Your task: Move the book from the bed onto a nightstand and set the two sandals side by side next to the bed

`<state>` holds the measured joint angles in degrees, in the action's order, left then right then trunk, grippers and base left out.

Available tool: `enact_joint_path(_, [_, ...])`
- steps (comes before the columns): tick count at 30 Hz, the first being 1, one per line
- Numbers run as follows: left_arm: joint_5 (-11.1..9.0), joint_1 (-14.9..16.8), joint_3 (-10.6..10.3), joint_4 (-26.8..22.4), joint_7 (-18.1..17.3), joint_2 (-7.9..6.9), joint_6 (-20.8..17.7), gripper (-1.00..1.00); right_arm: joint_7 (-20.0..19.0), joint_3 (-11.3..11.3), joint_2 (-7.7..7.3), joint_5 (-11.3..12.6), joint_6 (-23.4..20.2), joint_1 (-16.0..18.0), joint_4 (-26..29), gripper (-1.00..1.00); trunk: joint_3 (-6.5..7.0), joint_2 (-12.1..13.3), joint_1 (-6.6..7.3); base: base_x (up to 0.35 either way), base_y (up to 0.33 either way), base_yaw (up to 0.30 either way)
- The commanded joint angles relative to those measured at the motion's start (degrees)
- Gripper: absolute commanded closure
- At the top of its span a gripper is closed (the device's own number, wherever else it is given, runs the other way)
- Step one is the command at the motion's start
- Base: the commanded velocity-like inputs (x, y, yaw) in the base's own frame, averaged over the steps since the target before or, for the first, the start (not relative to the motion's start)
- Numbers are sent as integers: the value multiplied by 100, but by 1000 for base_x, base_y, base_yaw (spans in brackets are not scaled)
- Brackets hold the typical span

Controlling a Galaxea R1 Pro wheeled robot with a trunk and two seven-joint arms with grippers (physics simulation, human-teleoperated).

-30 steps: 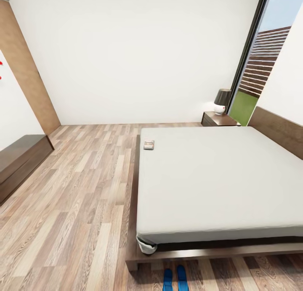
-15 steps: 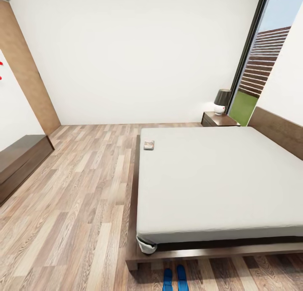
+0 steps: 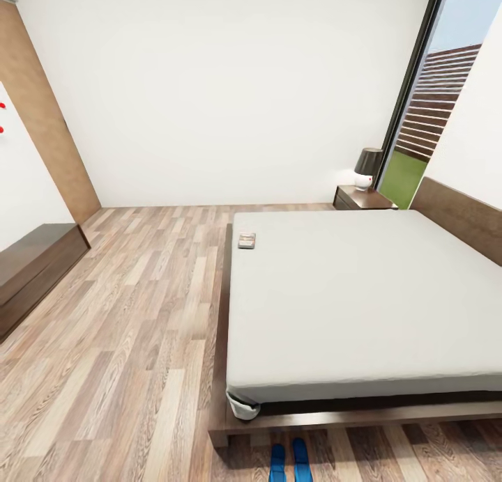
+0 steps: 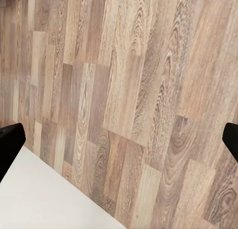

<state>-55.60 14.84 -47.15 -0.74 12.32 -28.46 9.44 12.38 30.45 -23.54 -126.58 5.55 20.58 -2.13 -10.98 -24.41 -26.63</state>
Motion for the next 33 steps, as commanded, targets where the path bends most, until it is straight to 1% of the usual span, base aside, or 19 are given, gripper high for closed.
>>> enact_joint_path(1, [-38,1,-48,-7,24,-2,5,-100,40,-35,5,-16,0,4,-14,-100,-11,-11,-3,0,0,0])
enact_joint_path(3, [-38,1,-48,-7,24,-2,5,-100,45,-96,15,88,0,-4,-14,-100,25,69,41,0,0,0])
enact_joint_path(4, [-38,1,-48,-6,24,-2,5,-100,48,-126,21,177,-1,-7,-14,-100,43,110,63,0,0,0])
enact_joint_path(6, [-38,1,-48,-7,24,-2,5,-100,54,-187,45,448,-1,-13,-12,-100,61,150,85,0,0,0])
enact_joint_path(7, [-38,1,-48,-8,24,-2,5,-100,59,-264,72,845,-3,-18,-10,-100,61,150,85,0,0,0])
enact_joint_path(8, [-38,1,-48,-10,24,-2,5,-100,60,-355,93,1357,-6,-21,-9,-100,61,150,85,0,0,0])
enact_joint_path(10, [-38,1,-48,-10,24,-2,5,-100,67,-435,101,1916,-7,-24,-3,-100,61,150,85,0,0,0])
enact_joint_path(11, [-38,1,-48,-10,24,-2,5,-100,67,-435,101,1916,-7,-24,-3,-100,61,150,85,0,0,0])
enact_joint_path(14, [-38,1,-48,-8,24,-2,5,-100,59,-511,107,2696,-5,-25,5,-100,61,150,85,0,0,0])
enact_joint_path(15, [-38,1,-48,-8,24,-2,5,-100,59,-511,107,2696,-5,-25,5,-100,61,150,85,0,0,0])
enact_joint_path(17, [-38,1,-48,-7,24,-2,5,-100,54,-540,109,3126,0,-26,19,-100,61,150,85,0,0,0])
enact_joint_path(18, [-38,1,-48,-7,24,-2,5,-100,52,-549,111,3302,1,-26,24,-100,61,150,85,0,0,0])
enact_joint_path(19, [-38,1,-48,-7,24,-2,5,-100,52,-549,111,3302,1,-26,24,-100,61,150,85,0,0,0])
enact_joint_path(20, [-38,1,-48,-6,24,-2,5,-100,49,-554,113,3451,2,-26,30,-100,61,150,85,0,0,0])
enact_joint_path(22, [-38,1,-48,-6,24,-2,5,-100,43,-555,119,3661,3,-27,42,-100,61,150,85,0,0,0])
enact_joint_path(23, [-38,1,-48,-6,24,-2,5,-100,43,-555,119,3661,3,-27,42,-100,61,150,85,0,0,0])
enact_joint_path(27, [-38,1,-48,-7,24,-2,5,-100,44,-541,129,3861,11,-27,42,-100,61,150,85,0,0,0])
enact_joint_path(33, [-38,1,-48,-7,24,-2,5,-100,89,-560,142,3992,6,-27,57,-100,61,150,85,0,0,0])
